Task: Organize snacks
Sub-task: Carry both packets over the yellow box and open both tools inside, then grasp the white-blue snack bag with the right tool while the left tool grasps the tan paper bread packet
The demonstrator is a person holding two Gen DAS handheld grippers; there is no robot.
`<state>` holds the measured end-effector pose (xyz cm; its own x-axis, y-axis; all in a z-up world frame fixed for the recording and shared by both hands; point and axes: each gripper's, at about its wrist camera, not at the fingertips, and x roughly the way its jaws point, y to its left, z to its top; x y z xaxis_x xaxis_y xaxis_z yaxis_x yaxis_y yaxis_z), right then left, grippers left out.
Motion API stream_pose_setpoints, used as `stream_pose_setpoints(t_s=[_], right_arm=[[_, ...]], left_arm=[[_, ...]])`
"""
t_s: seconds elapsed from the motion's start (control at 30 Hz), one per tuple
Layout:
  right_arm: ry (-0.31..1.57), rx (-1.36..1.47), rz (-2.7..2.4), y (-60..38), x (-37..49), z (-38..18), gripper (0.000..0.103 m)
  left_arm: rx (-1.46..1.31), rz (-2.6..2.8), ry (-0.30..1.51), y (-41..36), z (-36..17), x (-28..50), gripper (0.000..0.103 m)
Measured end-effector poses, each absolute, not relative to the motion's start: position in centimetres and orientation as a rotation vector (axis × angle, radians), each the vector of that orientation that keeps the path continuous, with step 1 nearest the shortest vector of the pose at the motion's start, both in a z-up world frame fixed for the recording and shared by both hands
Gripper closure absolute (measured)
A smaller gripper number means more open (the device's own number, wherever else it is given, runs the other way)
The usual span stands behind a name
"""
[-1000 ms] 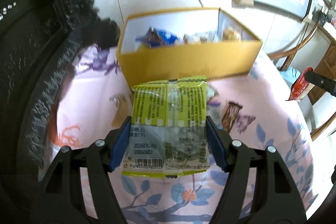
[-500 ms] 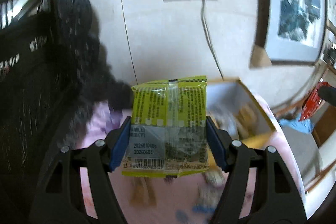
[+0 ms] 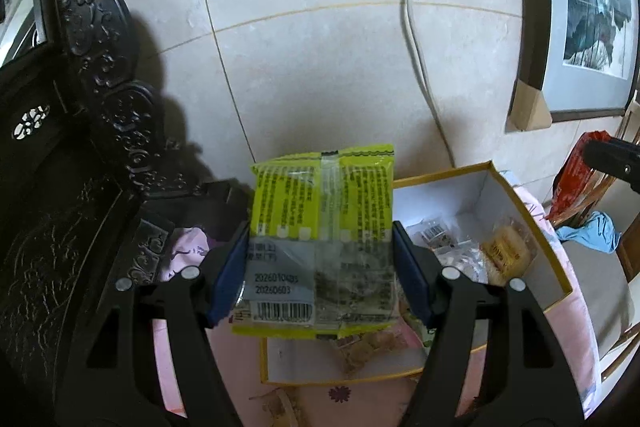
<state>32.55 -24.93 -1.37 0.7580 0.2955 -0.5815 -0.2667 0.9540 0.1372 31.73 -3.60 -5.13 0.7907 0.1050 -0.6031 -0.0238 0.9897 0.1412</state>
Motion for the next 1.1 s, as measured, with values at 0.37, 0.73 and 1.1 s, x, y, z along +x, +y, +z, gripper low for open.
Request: stream_pose_setpoints(t_s=[0.37,0.73,1.1], right_arm=[[0.684,0.051,0.286,-24.3,34.5,-2.6,0.027],[0.814,0.063,0.296,-23.4,28.3,-6.3,0.001],[1.105,0.037,0.118,-13.4,21.8,-24.0,0.001]], left_arm=[[0.114,0.094,0.67,-2.7,-5.3,32.4,0.002],[0.16,0.303,0.704,1.3,-7.3,27.2,0.002],[0.117,0.454,0.944,7.0,-16.9,19.6,0.002]])
